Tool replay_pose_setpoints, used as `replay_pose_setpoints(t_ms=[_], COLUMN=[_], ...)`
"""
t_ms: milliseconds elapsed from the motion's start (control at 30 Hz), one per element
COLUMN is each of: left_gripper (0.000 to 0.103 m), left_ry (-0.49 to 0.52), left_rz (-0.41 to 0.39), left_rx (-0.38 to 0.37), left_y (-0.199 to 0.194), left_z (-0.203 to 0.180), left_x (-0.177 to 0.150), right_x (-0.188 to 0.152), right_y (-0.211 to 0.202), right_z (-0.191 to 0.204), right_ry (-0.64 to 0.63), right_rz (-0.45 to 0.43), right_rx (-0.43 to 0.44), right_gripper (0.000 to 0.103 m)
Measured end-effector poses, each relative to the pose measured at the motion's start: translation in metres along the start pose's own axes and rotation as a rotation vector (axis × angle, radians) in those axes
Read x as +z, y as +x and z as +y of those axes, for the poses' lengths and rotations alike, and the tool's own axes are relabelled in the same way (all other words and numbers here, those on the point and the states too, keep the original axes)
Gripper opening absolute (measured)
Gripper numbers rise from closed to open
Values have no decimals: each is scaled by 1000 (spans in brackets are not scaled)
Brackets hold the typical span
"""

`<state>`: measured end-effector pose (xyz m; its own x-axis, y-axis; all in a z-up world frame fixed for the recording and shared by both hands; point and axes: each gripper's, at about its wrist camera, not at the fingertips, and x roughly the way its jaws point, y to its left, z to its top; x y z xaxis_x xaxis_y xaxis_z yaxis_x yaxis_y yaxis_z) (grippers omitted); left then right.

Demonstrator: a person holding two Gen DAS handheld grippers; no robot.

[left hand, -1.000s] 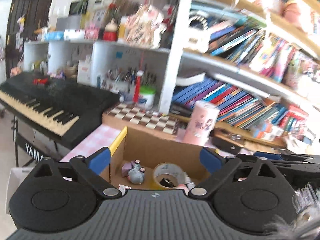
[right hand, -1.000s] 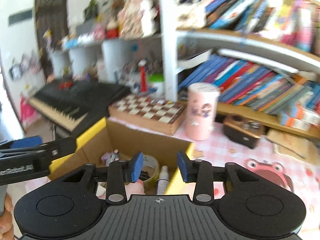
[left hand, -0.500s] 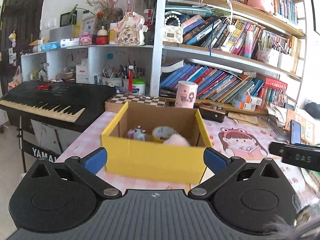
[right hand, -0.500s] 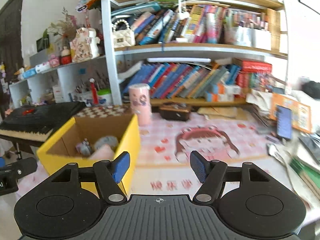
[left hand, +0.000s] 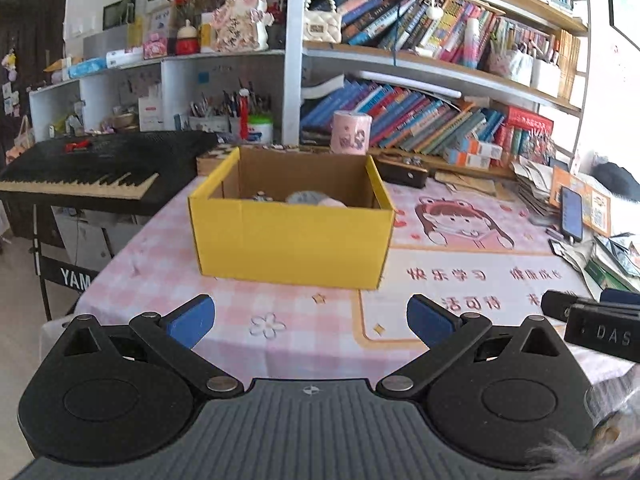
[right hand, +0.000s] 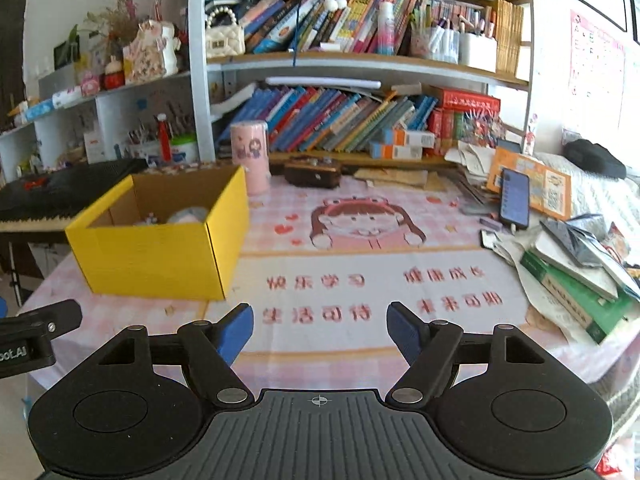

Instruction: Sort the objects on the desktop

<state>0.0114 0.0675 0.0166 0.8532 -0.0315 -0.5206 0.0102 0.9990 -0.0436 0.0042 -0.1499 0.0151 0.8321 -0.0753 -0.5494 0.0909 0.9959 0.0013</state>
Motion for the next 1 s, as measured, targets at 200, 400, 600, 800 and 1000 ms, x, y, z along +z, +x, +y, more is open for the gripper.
replay_pose_setpoints(t_ms=[200,400,600,800,1000], left_gripper=[103,103,103,103,103], left_ry=[18,34,50,46,43], left_rz=[41,89,107,121,125], left_rx=[-52,-56,-52,-42,-34], left_y=[2,11,14,18,18], left_z=[-7,-14,-19,-20,-20], left_x=[-7,-9,-10,-9,-8], right_x=[-17,-20,-22,-21,-20], right_y=[-2,-1,1,1,3], right_z=[-4,-8,-11,-9,-11], right_ry=[31,45,49,32,29], right_rz=[70,88,110,108,119], right_rx=[0,-16,-11,-2,-9], right_gripper=[86,91,92,93,93])
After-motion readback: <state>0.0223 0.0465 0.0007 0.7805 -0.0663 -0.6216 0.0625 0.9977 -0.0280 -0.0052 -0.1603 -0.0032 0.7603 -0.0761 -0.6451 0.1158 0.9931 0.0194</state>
